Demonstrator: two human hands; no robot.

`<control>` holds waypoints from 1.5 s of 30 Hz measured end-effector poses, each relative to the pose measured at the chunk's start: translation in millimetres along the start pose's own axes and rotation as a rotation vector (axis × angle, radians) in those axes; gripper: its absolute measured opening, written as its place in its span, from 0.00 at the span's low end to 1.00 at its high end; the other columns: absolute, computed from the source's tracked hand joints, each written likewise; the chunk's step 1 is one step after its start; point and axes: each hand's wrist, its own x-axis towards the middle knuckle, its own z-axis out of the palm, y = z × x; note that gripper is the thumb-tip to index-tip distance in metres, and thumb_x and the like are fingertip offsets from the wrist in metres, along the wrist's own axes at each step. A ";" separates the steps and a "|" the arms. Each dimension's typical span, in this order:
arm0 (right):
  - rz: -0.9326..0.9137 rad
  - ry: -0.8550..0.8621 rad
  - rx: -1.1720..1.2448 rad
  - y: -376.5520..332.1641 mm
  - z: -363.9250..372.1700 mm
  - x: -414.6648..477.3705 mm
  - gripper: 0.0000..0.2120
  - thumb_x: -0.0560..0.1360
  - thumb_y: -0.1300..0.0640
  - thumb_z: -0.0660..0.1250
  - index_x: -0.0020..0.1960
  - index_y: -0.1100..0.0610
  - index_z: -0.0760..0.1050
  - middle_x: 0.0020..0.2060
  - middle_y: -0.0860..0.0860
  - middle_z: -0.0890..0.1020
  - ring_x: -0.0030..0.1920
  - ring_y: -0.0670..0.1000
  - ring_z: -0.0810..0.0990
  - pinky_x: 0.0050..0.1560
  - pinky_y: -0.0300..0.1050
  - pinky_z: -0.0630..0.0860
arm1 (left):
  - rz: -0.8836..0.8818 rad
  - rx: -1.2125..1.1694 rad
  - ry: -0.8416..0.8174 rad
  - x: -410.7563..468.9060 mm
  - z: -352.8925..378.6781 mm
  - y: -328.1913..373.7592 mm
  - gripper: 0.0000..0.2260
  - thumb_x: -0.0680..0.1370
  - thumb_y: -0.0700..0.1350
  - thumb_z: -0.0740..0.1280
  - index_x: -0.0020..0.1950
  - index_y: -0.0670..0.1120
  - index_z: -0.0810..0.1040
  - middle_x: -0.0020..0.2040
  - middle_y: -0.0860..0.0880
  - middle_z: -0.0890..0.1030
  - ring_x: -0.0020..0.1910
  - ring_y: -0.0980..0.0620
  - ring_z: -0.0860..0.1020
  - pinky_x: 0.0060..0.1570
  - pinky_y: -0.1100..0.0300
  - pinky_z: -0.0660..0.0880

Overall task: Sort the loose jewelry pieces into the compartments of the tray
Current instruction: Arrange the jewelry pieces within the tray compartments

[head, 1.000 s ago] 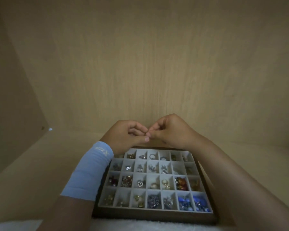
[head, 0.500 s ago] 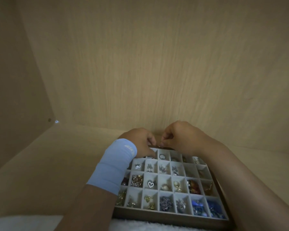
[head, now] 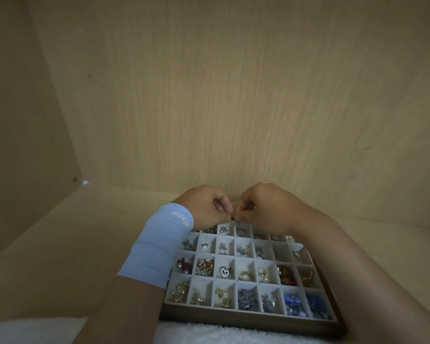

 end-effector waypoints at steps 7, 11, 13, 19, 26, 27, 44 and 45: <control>0.023 -0.040 -0.041 17.0 -4.8 -17.3 0.07 0.75 0.46 0.71 0.43 0.49 0.83 0.39 0.45 0.83 0.41 0.46 0.81 0.45 0.49 0.80 | 0.088 0.311 -0.121 -4.4 20.0 22.6 0.18 0.63 0.56 0.79 0.47 0.60 0.75 0.52 0.58 0.74 0.56 0.56 0.70 0.57 0.55 0.73; 0.023 -0.014 -0.037 26.4 -8.7 -24.3 0.05 0.76 0.49 0.70 0.42 0.45 0.81 0.40 0.41 0.81 0.44 0.43 0.80 0.47 0.46 0.79 | 0.090 0.282 -0.115 -3.1 21.9 23.6 0.12 0.67 0.53 0.77 0.48 0.57 0.78 0.50 0.58 0.77 0.55 0.57 0.73 0.57 0.57 0.74; 0.021 -0.003 -0.012 30.8 -9.4 -26.7 0.06 0.76 0.50 0.70 0.41 0.45 0.81 0.39 0.40 0.81 0.43 0.41 0.79 0.46 0.44 0.79 | 0.058 0.128 -0.086 -5.1 12.4 19.4 0.07 0.71 0.50 0.74 0.47 0.55 0.81 0.45 0.59 0.80 0.49 0.58 0.79 0.55 0.60 0.76; -0.015 -0.102 0.187 27.4 -9.7 -25.0 0.06 0.78 0.52 0.68 0.44 0.47 0.82 0.38 0.42 0.86 0.39 0.39 0.82 0.45 0.40 0.78 | 0.028 0.028 0.060 -22.9 -20.6 -6.6 0.06 0.74 0.43 0.72 0.43 0.56 0.83 0.40 0.58 0.83 0.41 0.57 0.81 0.48 0.59 0.79; 0.036 -0.264 0.263 29.1 -21.4 -31.5 0.06 0.82 0.54 0.61 0.50 0.49 0.76 0.37 0.47 0.87 0.27 0.42 0.76 0.29 0.40 0.71 | 0.053 0.113 0.107 -28.9 -6.9 -3.5 0.08 0.75 0.45 0.71 0.42 0.59 0.83 0.48 0.59 0.80 0.48 0.61 0.79 0.54 0.59 0.77; 0.057 -0.249 0.258 33.0 -24.7 -33.4 0.06 0.82 0.54 0.60 0.50 0.49 0.75 0.37 0.47 0.87 0.26 0.40 0.75 0.28 0.38 0.70 | 0.084 0.114 0.099 -27.3 -0.9 3.5 0.08 0.75 0.45 0.71 0.42 0.59 0.83 0.47 0.59 0.80 0.47 0.62 0.78 0.54 0.59 0.77; -0.131 -0.248 0.413 9.9 -18.7 -51.3 0.05 0.82 0.54 0.62 0.50 0.50 0.75 0.41 0.48 0.87 0.25 0.39 0.75 0.25 0.34 0.69 | 0.176 0.344 -0.077 -65.9 6.8 24.5 0.08 0.76 0.45 0.71 0.43 0.59 0.84 0.47 0.57 0.76 0.48 0.58 0.73 0.50 0.67 0.69; -0.141 -0.277 0.424 4.7 -14.7 -51.3 0.05 0.82 0.53 0.62 0.50 0.50 0.76 0.42 0.48 0.87 0.25 0.41 0.74 0.25 0.36 0.71 | 0.163 0.364 -0.062 -71.1 7.8 23.0 0.09 0.76 0.46 0.70 0.43 0.61 0.84 0.47 0.58 0.75 0.50 0.59 0.70 0.51 0.67 0.68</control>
